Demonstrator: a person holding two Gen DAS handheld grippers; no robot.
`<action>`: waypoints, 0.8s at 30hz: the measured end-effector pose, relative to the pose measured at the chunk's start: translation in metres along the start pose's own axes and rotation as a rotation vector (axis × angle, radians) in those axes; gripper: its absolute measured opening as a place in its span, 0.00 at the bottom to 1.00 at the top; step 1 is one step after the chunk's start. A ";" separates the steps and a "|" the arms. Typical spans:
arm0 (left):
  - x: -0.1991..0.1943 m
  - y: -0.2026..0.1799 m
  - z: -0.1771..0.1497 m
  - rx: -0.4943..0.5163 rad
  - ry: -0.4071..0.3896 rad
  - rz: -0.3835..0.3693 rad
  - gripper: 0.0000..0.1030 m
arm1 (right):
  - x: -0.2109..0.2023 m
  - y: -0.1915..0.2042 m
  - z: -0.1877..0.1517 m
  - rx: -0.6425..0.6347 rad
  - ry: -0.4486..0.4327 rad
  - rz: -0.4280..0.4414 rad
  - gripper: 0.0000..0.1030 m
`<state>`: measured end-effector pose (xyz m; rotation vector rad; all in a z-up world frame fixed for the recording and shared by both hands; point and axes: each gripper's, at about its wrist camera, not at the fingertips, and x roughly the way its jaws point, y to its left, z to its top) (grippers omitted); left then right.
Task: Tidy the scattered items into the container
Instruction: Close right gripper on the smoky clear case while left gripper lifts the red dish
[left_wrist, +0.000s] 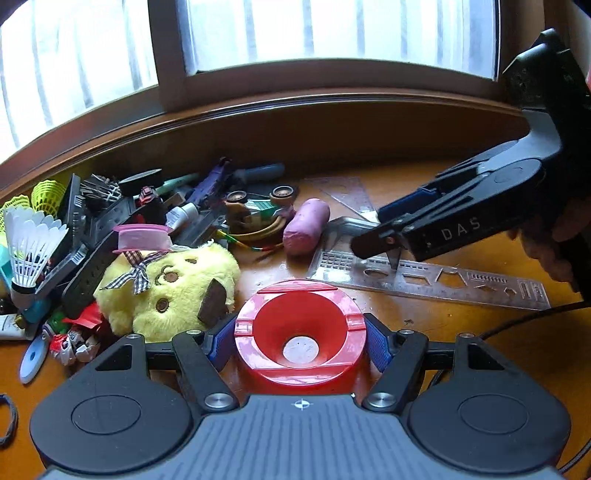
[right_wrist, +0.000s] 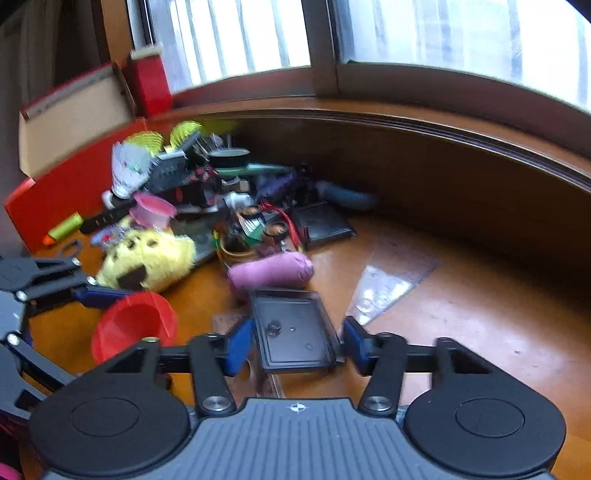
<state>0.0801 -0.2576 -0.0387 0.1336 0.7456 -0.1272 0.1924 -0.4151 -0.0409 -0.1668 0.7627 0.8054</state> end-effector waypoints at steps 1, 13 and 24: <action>0.000 0.000 0.000 -0.001 0.000 0.001 0.67 | -0.002 0.002 -0.001 0.001 0.010 -0.005 0.50; 0.007 0.006 -0.002 -0.042 -0.011 -0.039 0.69 | -0.008 0.030 -0.014 -0.039 0.011 -0.010 0.64; 0.008 0.005 -0.005 -0.038 -0.036 -0.054 0.68 | -0.008 0.017 -0.019 0.048 -0.064 -0.003 0.51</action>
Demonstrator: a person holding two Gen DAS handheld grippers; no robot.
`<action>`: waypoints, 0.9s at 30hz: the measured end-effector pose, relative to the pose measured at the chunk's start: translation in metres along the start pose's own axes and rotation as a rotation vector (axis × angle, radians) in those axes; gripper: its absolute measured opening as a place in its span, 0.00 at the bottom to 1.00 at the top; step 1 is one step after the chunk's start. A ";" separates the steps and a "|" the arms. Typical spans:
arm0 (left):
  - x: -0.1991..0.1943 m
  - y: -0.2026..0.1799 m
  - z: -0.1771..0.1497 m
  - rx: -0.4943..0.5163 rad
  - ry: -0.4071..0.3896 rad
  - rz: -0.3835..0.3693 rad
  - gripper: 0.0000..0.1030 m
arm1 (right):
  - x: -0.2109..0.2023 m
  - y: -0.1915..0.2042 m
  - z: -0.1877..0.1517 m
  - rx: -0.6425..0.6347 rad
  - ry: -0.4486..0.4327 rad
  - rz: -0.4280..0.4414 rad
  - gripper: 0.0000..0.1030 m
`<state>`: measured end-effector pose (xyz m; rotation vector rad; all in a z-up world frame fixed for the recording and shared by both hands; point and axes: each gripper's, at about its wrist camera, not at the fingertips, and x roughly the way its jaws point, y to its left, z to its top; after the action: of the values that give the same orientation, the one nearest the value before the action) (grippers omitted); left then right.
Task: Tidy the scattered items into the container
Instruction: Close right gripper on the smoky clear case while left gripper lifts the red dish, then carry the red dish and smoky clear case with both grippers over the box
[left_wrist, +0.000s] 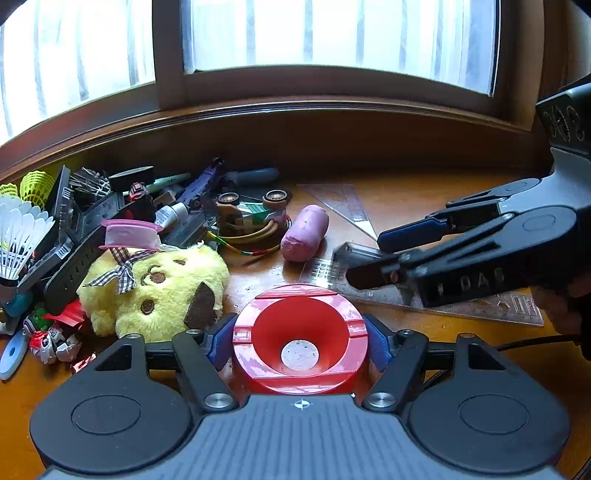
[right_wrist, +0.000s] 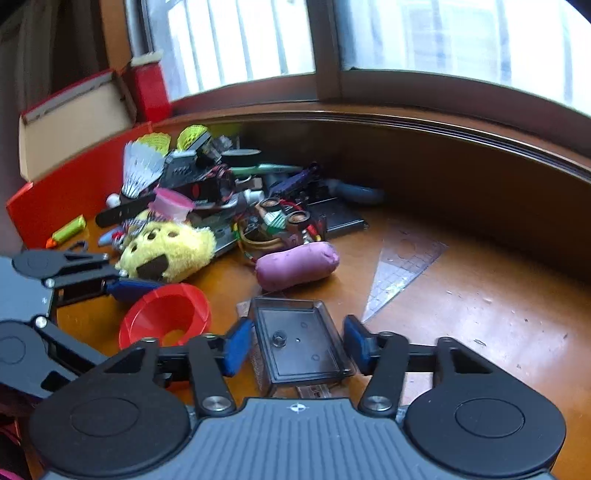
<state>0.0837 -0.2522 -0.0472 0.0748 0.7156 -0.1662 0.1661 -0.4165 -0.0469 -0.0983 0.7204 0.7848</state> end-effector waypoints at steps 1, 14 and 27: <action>-0.001 0.000 0.000 -0.001 -0.003 0.001 0.68 | -0.001 -0.002 0.000 0.017 -0.003 0.006 0.51; -0.028 -0.001 0.009 0.009 -0.058 0.055 0.68 | -0.030 0.002 0.002 0.118 -0.101 0.009 0.50; -0.054 0.013 0.014 -0.020 -0.087 0.115 0.68 | -0.040 0.030 0.012 0.110 -0.148 0.050 0.50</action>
<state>0.0552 -0.2345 -0.0014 0.0888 0.6243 -0.0515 0.1333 -0.4157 -0.0077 0.0770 0.6262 0.7903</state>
